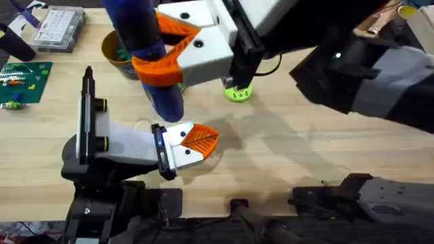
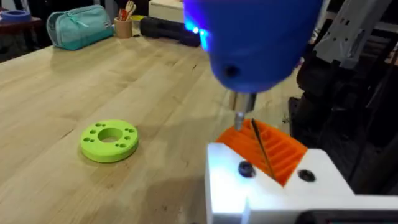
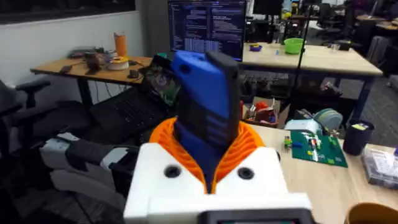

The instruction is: Pick up the gripper from the table and insert it into the empty holder that is missing its gripper. Then pick up a screw, insert it into the mounting hole, and use the screwdriver to tighten it. Finally, clean up the table by picking up the vegetable and placing it into the bucket.

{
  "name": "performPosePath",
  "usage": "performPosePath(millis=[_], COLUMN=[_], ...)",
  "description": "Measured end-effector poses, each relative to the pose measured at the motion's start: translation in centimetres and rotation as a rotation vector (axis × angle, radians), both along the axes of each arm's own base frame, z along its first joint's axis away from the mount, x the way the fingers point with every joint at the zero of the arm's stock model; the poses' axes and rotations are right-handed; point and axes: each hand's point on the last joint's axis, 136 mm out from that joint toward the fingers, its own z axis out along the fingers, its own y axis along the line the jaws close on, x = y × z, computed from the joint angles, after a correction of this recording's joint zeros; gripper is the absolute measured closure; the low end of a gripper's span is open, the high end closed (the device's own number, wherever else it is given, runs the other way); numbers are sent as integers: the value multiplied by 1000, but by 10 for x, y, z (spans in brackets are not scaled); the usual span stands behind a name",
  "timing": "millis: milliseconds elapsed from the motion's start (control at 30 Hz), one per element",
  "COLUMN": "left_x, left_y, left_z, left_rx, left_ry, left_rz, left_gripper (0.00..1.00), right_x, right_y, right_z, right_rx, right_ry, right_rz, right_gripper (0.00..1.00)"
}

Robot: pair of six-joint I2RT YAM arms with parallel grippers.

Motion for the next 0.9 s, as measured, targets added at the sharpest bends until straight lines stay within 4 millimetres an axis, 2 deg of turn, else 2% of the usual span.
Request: performPosePath(millis=[233, 900], left_x=[0, 0], left_y=[0, 0], left_z=[0, 0], left_rx=[0, 0], left_ry=[0, 0], left_rz=[0, 0], left_gripper=[996, 996], right_x=[0, -6], right_y=[-1, -3], right_z=[-7, -9], right_rx=[2, -11], right_ry=[18, 28], right_rz=[-5, 32], right_gripper=[975, 975])
